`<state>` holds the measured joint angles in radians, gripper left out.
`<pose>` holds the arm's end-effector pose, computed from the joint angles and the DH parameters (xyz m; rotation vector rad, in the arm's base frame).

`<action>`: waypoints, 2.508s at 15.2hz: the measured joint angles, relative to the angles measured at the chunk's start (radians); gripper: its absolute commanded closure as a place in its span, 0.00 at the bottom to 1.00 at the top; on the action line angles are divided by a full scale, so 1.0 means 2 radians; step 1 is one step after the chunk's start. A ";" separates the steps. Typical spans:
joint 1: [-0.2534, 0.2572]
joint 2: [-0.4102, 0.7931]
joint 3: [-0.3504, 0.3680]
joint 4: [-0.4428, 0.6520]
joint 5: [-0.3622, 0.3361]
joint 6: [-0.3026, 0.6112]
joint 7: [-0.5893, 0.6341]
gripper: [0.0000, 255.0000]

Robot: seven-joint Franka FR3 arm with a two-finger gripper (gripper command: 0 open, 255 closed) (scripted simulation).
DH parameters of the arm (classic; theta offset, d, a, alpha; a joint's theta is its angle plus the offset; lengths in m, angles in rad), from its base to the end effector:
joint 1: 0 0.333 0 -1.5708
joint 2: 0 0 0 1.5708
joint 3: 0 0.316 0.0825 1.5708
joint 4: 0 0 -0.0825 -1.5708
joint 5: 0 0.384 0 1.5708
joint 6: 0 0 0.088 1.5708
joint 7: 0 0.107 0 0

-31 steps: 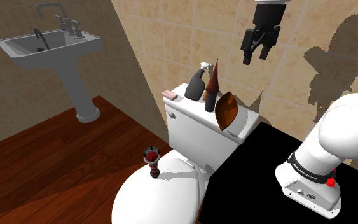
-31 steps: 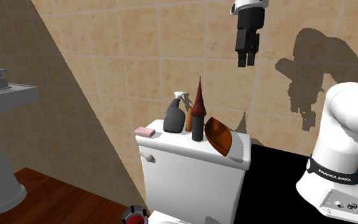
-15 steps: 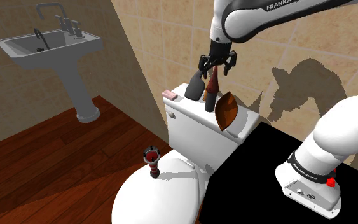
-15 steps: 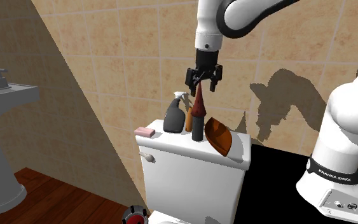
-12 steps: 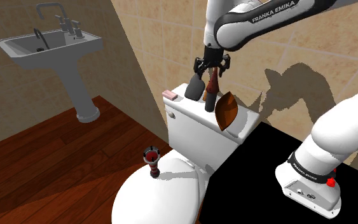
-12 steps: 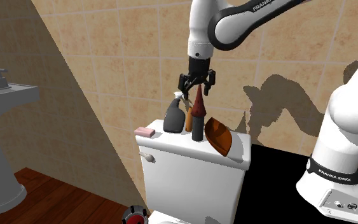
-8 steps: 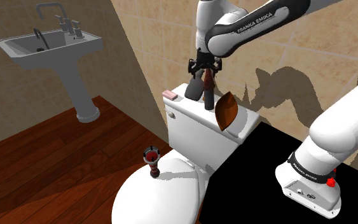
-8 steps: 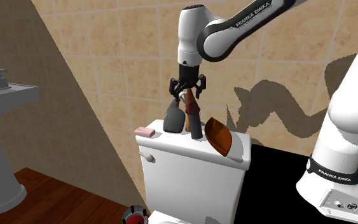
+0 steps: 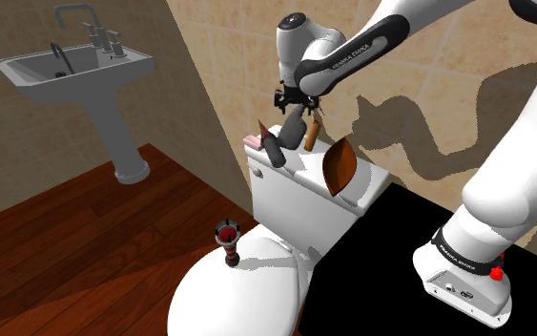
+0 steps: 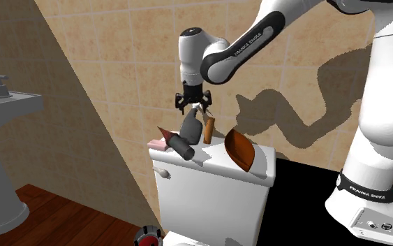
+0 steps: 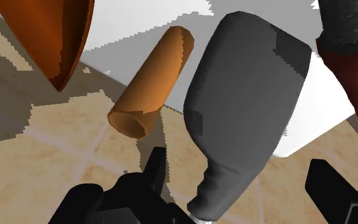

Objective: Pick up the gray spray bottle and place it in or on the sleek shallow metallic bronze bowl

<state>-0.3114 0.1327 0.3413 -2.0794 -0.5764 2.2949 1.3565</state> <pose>0.5791 0.0017 0.3790 2.5280 -1.3236 0.4780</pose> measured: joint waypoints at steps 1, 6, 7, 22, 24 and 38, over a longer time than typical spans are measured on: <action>0.002 0.016 -0.005 0.013 -0.018 -0.001 0.023 0.00; 0.011 0.085 -0.030 0.078 -0.078 -0.008 0.094 0.00; 0.011 0.091 -0.033 0.081 -0.082 -0.006 0.098 0.00; 0.009 0.118 -0.043 0.087 -0.102 0.015 0.110 1.00; 0.009 0.118 -0.043 0.087 -0.102 0.015 0.110 1.00; 0.004 0.092 -0.034 0.095 -0.076 -0.011 0.081 1.00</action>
<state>-0.3036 0.3163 0.2728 -1.8901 -0.7276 2.2725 1.5183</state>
